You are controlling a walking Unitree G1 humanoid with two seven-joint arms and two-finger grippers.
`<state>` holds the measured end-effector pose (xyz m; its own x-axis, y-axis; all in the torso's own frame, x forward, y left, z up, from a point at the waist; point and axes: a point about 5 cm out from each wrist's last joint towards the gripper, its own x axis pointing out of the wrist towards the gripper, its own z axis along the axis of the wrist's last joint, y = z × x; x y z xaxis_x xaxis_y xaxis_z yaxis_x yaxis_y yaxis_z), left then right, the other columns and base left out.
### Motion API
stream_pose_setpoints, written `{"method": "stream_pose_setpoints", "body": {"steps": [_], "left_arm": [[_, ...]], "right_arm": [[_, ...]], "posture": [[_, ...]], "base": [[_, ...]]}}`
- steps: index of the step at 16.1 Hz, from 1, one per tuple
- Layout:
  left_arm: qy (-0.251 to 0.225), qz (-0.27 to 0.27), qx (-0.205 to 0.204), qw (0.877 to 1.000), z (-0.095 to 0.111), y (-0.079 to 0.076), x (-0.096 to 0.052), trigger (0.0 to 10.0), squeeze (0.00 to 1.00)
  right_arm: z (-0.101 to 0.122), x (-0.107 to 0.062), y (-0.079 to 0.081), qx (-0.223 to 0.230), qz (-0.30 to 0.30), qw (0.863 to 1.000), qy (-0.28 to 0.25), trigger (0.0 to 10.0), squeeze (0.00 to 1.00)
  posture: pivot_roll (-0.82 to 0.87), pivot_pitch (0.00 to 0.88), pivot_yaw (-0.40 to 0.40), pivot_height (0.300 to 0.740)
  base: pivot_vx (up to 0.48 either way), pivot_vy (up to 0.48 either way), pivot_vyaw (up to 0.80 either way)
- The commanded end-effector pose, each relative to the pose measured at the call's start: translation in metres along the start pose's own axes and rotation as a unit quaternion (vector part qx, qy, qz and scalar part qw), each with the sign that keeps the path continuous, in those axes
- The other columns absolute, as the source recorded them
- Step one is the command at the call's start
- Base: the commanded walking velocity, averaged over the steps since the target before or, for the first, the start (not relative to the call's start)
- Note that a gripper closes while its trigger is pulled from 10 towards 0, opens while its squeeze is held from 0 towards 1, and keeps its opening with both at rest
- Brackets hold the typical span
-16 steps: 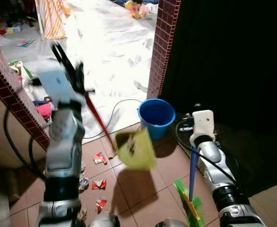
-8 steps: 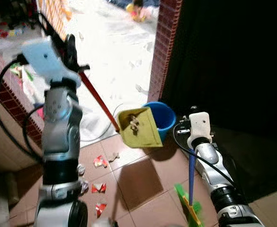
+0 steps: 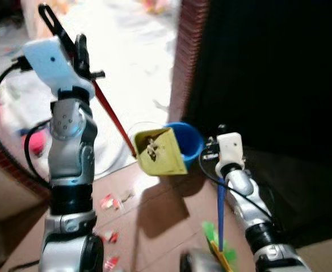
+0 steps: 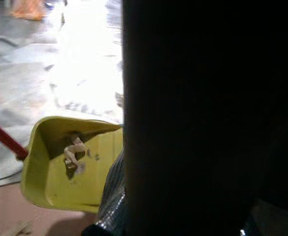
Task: Sweep floor
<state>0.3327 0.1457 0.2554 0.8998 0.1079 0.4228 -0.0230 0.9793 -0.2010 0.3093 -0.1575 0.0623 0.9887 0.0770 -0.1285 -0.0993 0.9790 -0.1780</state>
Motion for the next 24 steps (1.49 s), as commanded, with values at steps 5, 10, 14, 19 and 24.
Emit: {"method": "stream_pose_setpoints", "body": {"steps": [5, 10, 14, 19, 24], "left_arm": [[-0.057, -0.005, -0.009, 0.998, 0.023, -0.005, 0.005, 10.0, 0.0], [-0.076, 0.013, 0.035, 0.996, 0.027, -0.003, 0.005, 10.0, 0.0], [-0.088, 0.011, 0.063, 0.994, 0.019, -0.01, 0.001, 10.0, 0.0], [-0.103, 0.008, 0.089, 0.991, 0.01, -0.024, -0.006, 10.0, 0.0], [-0.1, 0.003, 0.078, 0.992, -0.003, -0.045, -0.009, 10.0, 0.0]], "right_arm": [[0.017, 0.007, 0.005, -0.009, 0.015, 0.999, -0.036, 10.0, 0.0], [0.015, 0.006, 0.006, -0.011, 0.018, 0.999, -0.033, 10.0, 0.0], [0.017, 0.008, 0.008, -0.012, 0.023, 0.999, -0.034, 10.0, 0.0], [0.018, 0.009, 0.008, -0.015, 0.024, 0.999, -0.037, 10.0, 0.0], [0.021, 0.009, 0.01, -0.015, 0.024, 0.999, -0.042, 10.0, 0.0]], "posture": [[-0.01, 0.0, 0.01, 0.74], [-0.01, 0.0, 0.008, 0.74], [-0.01, 0.0, 0.0, 0.74], [-0.02, 0.0, -0.005, 0.74], [-0.05, 0.0, 0.004, 0.74]], "base": [[0.48, 0.0, 0.0], [0.226, 0.0, 0.0], [0.0, 0.0, 0.0], [0.0, 0.0, 0.0], [0.0, 0.0, 0.0]]}}
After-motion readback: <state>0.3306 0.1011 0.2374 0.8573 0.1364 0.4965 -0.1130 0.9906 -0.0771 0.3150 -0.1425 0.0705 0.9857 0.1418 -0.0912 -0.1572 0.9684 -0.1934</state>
